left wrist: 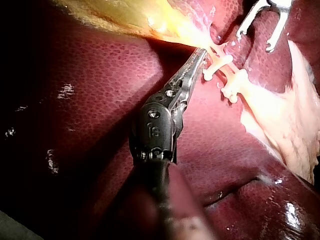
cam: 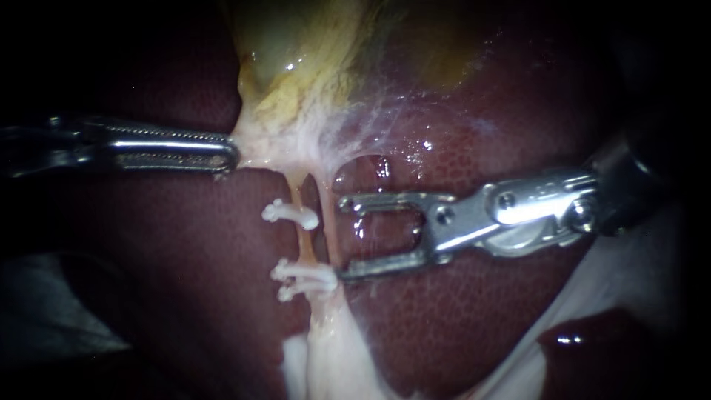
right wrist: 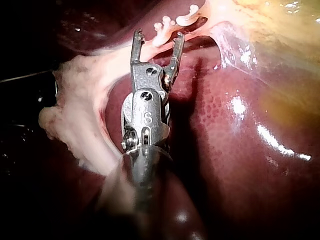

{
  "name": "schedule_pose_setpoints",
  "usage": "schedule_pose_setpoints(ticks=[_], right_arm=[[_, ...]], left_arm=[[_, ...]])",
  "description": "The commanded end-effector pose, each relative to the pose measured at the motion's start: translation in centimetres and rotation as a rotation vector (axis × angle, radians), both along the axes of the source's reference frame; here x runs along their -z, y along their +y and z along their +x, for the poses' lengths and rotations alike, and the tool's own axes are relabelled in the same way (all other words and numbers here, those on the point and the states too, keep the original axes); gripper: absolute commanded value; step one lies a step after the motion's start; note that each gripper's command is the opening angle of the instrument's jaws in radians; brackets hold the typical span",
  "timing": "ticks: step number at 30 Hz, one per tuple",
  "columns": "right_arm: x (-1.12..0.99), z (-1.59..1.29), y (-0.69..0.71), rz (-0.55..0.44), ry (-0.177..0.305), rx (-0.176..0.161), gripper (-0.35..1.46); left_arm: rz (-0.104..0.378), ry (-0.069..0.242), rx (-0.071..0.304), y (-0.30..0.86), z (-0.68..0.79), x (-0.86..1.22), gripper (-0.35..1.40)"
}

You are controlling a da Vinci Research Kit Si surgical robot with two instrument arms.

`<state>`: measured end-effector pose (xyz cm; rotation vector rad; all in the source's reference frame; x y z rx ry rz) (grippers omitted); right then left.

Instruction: Going back third clip left tube

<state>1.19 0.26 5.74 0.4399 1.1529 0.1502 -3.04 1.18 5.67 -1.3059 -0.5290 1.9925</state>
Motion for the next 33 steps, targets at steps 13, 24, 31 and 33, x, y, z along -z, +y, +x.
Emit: schedule_pose_setpoints(ticks=[13,24,31,33], right_arm=[[0.49,-0.55,0.22,-0.066,-0.043,-0.003,0.50],[0.49,-0.62,0.24,-0.069,-0.050,-0.009,0.50],[0.48,-0.66,0.24,-0.070,-0.050,-0.007,0.50],[0.48,-0.67,0.24,-0.070,-0.050,-0.007,0.50]], left_arm=[[-0.001,0.002,0.002,0.00,0.00,0.00,-0.35],[-0.008,0.005,0.005,0.00,-0.08,-0.19,-0.35],[-0.024,0.012,0.008,0.03,-0.19,-0.48,-0.35],[-0.025,0.014,0.006,0.03,-0.23,-0.56,-0.35]])
